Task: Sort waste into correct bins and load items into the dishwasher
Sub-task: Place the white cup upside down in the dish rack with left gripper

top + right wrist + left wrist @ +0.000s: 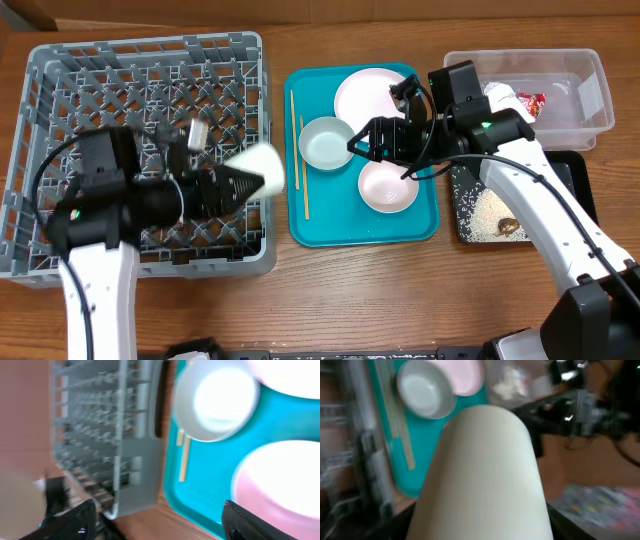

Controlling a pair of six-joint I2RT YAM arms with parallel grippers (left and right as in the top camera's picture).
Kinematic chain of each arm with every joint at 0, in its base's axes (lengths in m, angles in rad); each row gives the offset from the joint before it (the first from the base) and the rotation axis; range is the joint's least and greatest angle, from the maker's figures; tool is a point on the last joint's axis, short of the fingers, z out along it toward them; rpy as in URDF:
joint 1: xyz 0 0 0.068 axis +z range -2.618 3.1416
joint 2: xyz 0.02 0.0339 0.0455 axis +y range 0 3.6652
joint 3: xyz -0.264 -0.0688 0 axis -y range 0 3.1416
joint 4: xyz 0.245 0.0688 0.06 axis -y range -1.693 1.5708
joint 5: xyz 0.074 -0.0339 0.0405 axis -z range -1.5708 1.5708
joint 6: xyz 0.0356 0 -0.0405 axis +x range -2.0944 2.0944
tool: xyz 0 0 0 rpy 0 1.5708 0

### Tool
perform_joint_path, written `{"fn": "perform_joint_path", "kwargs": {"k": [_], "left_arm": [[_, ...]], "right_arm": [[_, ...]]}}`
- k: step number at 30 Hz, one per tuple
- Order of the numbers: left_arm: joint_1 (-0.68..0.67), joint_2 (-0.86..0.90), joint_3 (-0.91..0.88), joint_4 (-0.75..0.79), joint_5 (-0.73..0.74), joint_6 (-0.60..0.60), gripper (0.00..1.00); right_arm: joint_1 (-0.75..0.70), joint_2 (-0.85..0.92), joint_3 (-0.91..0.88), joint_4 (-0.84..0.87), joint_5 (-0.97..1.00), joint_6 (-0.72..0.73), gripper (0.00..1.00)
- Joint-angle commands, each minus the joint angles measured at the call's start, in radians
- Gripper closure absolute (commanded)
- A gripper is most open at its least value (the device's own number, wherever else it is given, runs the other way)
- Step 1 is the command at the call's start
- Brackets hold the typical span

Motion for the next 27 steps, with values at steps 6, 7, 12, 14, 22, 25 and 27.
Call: {"fn": "perform_joint_path", "kwargs": {"k": [6, 7, 12, 14, 22, 25, 27], "left_arm": [[-0.106, -0.01, 0.001, -0.198, -0.667, -0.142, 0.6], [-0.114, 0.002, -0.014, -0.193, -0.676, -0.146, 0.6], [-0.124, 0.078, -0.044, -0.171, -0.677, -0.146, 0.62], [-0.125, 0.118, -0.044, -0.157, -0.674, -0.146, 0.62], [-0.202, 0.263, -0.045, -0.082, -0.669, -0.151, 0.62], [-0.235, 0.315, -0.045, -0.076, -0.687, -0.154, 0.59], [-0.248, 0.352, -0.045, -0.077, -0.717, -0.175, 0.56]], "right_arm": [[0.002, 0.003, 0.005, -0.038, 0.163, -0.004, 0.18], [0.002, 0.003, 0.005, -0.04, 0.165, -0.004, 0.18], [0.002, 0.003, 0.005, -0.055, 0.166, -0.004, 0.17], [0.002, 0.003, 0.005, -0.064, 0.167, -0.004, 0.18], [0.002, 0.003, 0.005, -0.086, 0.171, -0.004, 0.17], [0.002, 0.003, 0.005, -0.09, 0.174, -0.004, 0.18], [0.002, 0.003, 0.005, -0.093, 0.174, -0.004, 0.18]]}}
